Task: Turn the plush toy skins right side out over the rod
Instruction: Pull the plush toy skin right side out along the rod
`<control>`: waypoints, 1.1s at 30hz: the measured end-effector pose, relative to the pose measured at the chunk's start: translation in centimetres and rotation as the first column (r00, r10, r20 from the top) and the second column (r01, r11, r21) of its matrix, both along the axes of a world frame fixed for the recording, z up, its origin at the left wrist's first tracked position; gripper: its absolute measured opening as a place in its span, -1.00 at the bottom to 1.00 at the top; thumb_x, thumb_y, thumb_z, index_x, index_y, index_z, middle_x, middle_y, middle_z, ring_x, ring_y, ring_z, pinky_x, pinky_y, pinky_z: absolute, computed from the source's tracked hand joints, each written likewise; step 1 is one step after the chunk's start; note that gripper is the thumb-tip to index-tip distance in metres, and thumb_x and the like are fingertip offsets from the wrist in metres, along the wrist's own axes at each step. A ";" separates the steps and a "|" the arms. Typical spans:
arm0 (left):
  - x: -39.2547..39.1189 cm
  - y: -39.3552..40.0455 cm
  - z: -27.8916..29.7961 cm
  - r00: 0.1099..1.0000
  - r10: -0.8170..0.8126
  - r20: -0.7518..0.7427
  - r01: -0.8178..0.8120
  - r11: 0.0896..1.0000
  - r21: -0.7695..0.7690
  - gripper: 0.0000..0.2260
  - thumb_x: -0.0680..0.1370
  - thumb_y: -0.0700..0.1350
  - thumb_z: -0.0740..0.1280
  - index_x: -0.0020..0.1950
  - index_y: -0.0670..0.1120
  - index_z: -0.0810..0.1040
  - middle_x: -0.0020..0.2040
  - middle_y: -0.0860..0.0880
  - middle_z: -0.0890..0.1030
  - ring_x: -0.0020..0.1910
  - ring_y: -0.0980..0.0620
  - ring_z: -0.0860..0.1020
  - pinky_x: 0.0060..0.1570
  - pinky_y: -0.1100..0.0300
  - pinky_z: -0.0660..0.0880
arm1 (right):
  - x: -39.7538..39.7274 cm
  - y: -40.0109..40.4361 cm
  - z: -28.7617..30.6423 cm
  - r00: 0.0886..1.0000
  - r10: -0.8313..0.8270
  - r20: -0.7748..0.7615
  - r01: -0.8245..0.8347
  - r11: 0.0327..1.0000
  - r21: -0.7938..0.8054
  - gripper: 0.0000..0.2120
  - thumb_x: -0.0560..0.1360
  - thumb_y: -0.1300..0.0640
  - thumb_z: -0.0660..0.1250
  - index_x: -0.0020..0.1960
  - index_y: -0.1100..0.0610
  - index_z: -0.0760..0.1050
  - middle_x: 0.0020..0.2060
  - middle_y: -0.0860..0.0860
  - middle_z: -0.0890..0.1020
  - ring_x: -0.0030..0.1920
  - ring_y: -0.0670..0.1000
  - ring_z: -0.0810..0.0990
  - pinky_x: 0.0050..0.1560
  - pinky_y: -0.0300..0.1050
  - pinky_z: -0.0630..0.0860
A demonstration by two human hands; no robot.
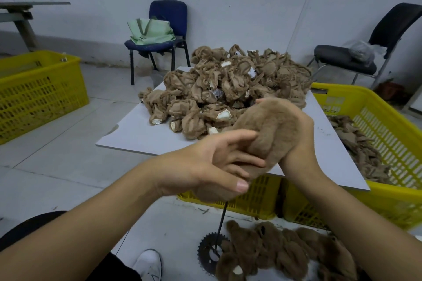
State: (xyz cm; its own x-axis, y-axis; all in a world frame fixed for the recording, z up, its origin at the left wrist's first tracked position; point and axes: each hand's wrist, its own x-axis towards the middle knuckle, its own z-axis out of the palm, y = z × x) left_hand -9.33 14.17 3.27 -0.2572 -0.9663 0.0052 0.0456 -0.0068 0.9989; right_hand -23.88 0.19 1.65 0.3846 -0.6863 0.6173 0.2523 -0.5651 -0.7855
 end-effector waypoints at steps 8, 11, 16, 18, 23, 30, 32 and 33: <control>0.6 -1.1 0.7 0.895 0.403 -0.188 -0.428 0.897 -0.112 -0.68 0.42 -0.31 0.49 0.16 -0.24 0.59 -0.13 -0.12 0.63 -0.24 0.00 0.61 -0.31 0.22 0.56 | 1.7 0.0 -0.1 0.991 0.108 -0.072 -0.094 0.980 0.174 -0.80 0.53 0.35 0.31 0.01 0.10 0.60 -0.24 -0.14 0.70 -0.19 -0.17 0.65 -0.27 -0.32 0.53; 2.7 -1.5 1.1 0.811 0.582 -0.061 -0.585 0.806 -0.087 -0.76 0.36 -0.07 0.52 -0.05 -0.13 0.62 -0.26 -0.07 0.55 -0.36 0.05 0.44 -0.39 0.25 0.39 | 1.8 -0.4 -0.5 0.969 0.120 -0.215 -0.092 0.986 0.139 -0.76 0.46 0.40 0.34 -0.05 0.08 0.60 -0.21 -0.07 0.68 -0.16 -0.08 0.68 -0.26 -0.26 0.57; 4.3 -2.8 0.8 0.765 0.644 -0.012 -0.645 0.764 -0.014 -0.61 0.34 0.12 0.49 0.00 -0.12 0.59 -0.20 -0.02 0.65 -0.19 0.05 0.62 -0.23 0.17 0.55 | 2.8 -0.1 -0.6 0.932 0.132 -0.337 -0.062 0.975 0.212 -0.91 0.48 0.22 0.44 -0.11 0.19 0.53 -0.31 0.01 0.62 -0.31 -0.09 0.60 -0.40 -0.25 0.51; 4.2 -3.4 0.5 0.766 0.642 -0.042 -0.643 0.766 -0.003 -0.50 0.34 0.17 0.50 0.10 -0.14 0.57 -0.09 -0.04 0.68 -0.08 0.02 0.66 -0.12 0.15 0.59 | 3.2 0.2 -1.0 0.929 0.127 -0.347 -0.025 0.959 0.282 -0.84 0.49 0.21 0.44 -0.01 0.28 0.53 -0.16 0.14 0.66 -0.14 0.05 0.66 -0.21 -0.07 0.63; 3.9 -5.0 -0.5 0.764 0.642 0.055 -0.637 0.766 -0.091 -0.47 0.28 0.06 0.63 0.14 -0.06 0.54 0.02 -0.08 0.70 0.00 0.00 0.69 -0.07 0.15 0.64 | 3.6 0.6 -1.1 0.911 0.348 -0.221 -0.145 0.773 0.618 -0.72 0.51 0.22 0.38 0.22 0.09 0.57 -0.01 0.12 0.72 0.03 0.14 0.71 0.07 0.09 0.65; 5.1 -6.4 0.1 0.735 0.646 0.206 -0.593 0.760 -0.265 -0.55 0.32 -0.17 0.56 0.18 -0.03 0.55 0.09 -0.12 0.65 0.02 -0.04 0.67 0.06 -0.04 0.64 | 4.2 -0.4 -0.5 0.891 0.451 -0.049 -0.320 0.701 0.637 -0.44 0.44 0.24 0.45 0.39 -0.03 0.44 0.20 0.06 0.65 0.17 0.05 0.66 0.12 -0.02 0.62; 5.3 -6.5 0.6 0.748 0.621 0.233 -0.554 0.778 -0.297 -0.54 0.31 -0.18 0.51 0.19 0.01 0.54 0.09 -0.12 0.64 0.01 -0.04 0.67 -0.01 0.03 0.65 | 4.1 -1.1 -0.1 0.867 0.499 -0.006 -0.378 0.665 0.644 -0.47 0.49 0.30 0.39 0.41 -0.02 0.45 0.21 0.06 0.65 0.18 0.07 0.66 0.13 0.01 0.63; 5.5 -6.5 0.8 0.752 0.609 0.253 -0.533 0.787 -0.312 -0.52 0.30 -0.19 0.49 0.20 0.01 0.53 0.10 -0.12 0.63 0.02 -0.05 0.67 -0.03 0.05 0.64 | 4.0 -1.4 0.2 0.856 0.514 -0.044 -0.369 0.669 0.645 -0.51 0.51 0.30 0.38 0.39 -0.01 0.47 0.20 0.07 0.66 0.16 0.09 0.67 0.14 0.06 0.63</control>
State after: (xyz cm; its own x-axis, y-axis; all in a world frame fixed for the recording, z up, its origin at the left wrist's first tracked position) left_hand -3.85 7.70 4.07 0.3194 -0.9166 0.2406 -0.3509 0.1215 0.9285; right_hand -19.85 -1.23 1.84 0.8055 -0.5925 0.0117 0.1412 0.1727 -0.9748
